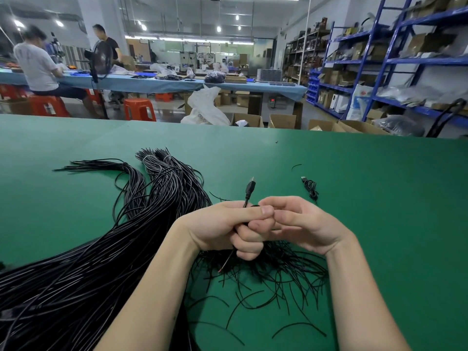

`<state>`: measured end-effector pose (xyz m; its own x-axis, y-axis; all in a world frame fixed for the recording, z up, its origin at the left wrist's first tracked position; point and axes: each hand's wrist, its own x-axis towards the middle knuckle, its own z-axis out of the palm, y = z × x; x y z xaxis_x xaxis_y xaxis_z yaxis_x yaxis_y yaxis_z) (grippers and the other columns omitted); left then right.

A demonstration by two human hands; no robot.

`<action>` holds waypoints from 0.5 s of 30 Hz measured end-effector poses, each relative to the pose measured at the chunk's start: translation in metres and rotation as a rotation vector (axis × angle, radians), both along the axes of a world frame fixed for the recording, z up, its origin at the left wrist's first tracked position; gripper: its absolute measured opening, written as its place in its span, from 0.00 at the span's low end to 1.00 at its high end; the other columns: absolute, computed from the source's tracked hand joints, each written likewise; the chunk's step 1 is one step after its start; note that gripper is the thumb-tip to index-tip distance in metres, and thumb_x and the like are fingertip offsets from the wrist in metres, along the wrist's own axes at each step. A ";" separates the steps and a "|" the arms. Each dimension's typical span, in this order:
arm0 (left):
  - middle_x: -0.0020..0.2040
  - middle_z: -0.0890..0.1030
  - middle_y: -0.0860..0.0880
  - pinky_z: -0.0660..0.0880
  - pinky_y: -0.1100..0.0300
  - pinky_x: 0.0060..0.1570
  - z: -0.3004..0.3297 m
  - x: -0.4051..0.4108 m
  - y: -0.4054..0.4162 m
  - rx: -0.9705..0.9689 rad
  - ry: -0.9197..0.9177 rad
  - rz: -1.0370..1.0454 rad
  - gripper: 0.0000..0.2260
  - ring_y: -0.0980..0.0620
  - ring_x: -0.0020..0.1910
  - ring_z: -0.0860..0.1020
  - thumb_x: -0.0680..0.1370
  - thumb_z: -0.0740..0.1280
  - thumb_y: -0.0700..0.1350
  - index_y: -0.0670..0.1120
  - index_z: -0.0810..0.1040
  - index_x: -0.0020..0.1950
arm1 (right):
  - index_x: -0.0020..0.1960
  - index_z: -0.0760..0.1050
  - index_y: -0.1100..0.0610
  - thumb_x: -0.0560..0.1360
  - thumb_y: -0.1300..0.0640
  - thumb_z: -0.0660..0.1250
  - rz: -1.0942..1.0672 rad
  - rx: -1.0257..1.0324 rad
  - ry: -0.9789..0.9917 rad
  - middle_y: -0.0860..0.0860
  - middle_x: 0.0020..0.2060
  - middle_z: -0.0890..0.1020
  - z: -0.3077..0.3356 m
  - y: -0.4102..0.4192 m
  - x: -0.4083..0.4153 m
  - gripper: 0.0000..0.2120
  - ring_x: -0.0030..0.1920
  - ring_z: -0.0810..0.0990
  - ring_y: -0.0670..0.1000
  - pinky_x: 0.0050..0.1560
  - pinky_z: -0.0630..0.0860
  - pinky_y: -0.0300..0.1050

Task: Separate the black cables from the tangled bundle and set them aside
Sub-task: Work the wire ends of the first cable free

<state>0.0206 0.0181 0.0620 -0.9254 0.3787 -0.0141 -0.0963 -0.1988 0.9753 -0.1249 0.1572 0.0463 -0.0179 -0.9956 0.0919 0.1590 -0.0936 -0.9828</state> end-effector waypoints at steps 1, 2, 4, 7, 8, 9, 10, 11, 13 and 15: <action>0.29 0.55 0.55 0.66 0.64 0.31 0.000 0.000 0.001 -0.017 0.007 -0.008 0.18 0.57 0.24 0.56 0.86 0.49 0.48 0.49 0.64 0.38 | 0.56 0.83 0.56 0.70 0.47 0.80 0.008 0.008 -0.026 0.53 0.51 0.86 -0.002 -0.001 0.000 0.20 0.55 0.84 0.51 0.60 0.80 0.51; 0.29 0.55 0.55 0.67 0.64 0.32 0.000 -0.001 0.002 -0.037 0.015 -0.010 0.18 0.58 0.24 0.57 0.86 0.49 0.48 0.49 0.65 0.38 | 0.56 0.82 0.57 0.69 0.46 0.81 0.005 0.013 -0.046 0.53 0.50 0.85 -0.005 -0.002 0.000 0.21 0.53 0.84 0.51 0.61 0.79 0.54; 0.29 0.55 0.55 0.71 0.62 0.35 -0.001 -0.001 0.002 -0.086 0.035 0.010 0.18 0.59 0.23 0.61 0.87 0.50 0.47 0.48 0.66 0.37 | 0.53 0.82 0.57 0.69 0.46 0.80 -0.010 0.010 -0.059 0.53 0.47 0.85 -0.009 -0.004 0.000 0.20 0.51 0.84 0.52 0.62 0.78 0.57; 0.28 0.57 0.57 0.76 0.58 0.40 -0.002 -0.003 0.002 -0.148 0.066 0.106 0.18 0.58 0.23 0.63 0.86 0.53 0.47 0.47 0.67 0.37 | 0.50 0.84 0.55 0.68 0.48 0.81 -0.072 -0.001 -0.108 0.54 0.44 0.86 -0.012 -0.007 0.000 0.16 0.48 0.86 0.52 0.57 0.81 0.55; 0.27 0.58 0.57 0.77 0.56 0.42 -0.002 -0.004 0.001 -0.160 0.076 0.159 0.18 0.57 0.23 0.64 0.86 0.54 0.47 0.47 0.67 0.37 | 0.49 0.84 0.55 0.67 0.49 0.82 -0.113 0.002 -0.134 0.55 0.43 0.86 -0.011 -0.008 0.000 0.15 0.47 0.86 0.53 0.54 0.82 0.54; 0.27 0.59 0.57 0.78 0.55 0.44 -0.003 -0.005 0.001 -0.169 0.089 0.221 0.18 0.57 0.23 0.64 0.86 0.54 0.47 0.47 0.67 0.37 | 0.48 0.84 0.56 0.68 0.50 0.82 -0.160 0.007 -0.146 0.56 0.42 0.86 -0.010 -0.009 0.000 0.14 0.46 0.86 0.54 0.50 0.83 0.52; 0.27 0.60 0.56 0.79 0.54 0.45 -0.003 -0.007 0.001 -0.178 0.104 0.290 0.17 0.56 0.23 0.65 0.86 0.55 0.47 0.46 0.67 0.37 | 0.49 0.84 0.57 0.70 0.51 0.80 -0.209 0.009 -0.142 0.57 0.42 0.86 -0.009 -0.011 0.000 0.13 0.45 0.86 0.55 0.46 0.83 0.50; 0.27 0.61 0.55 0.79 0.53 0.46 -0.002 -0.009 0.001 -0.186 0.117 0.359 0.17 0.56 0.24 0.65 0.86 0.55 0.46 0.45 0.67 0.38 | 0.50 0.83 0.59 0.72 0.53 0.76 -0.257 0.007 -0.133 0.58 0.42 0.86 -0.008 -0.013 0.001 0.11 0.44 0.86 0.57 0.42 0.82 0.49; 0.27 0.62 0.53 0.80 0.52 0.47 -0.002 -0.013 0.001 -0.212 0.141 0.483 0.17 0.55 0.24 0.68 0.86 0.55 0.46 0.45 0.68 0.38 | 0.53 0.81 0.64 0.74 0.55 0.71 -0.358 -0.010 -0.121 0.60 0.41 0.85 -0.005 -0.018 0.002 0.13 0.41 0.86 0.58 0.38 0.81 0.47; 0.27 0.64 0.50 0.81 0.50 0.48 -0.002 -0.017 0.001 -0.266 0.178 0.588 0.18 0.53 0.25 0.72 0.86 0.56 0.46 0.44 0.68 0.37 | 0.57 0.79 0.66 0.71 0.55 0.72 -0.452 -0.029 -0.098 0.60 0.41 0.84 -0.003 -0.023 0.004 0.19 0.39 0.85 0.58 0.46 0.83 0.51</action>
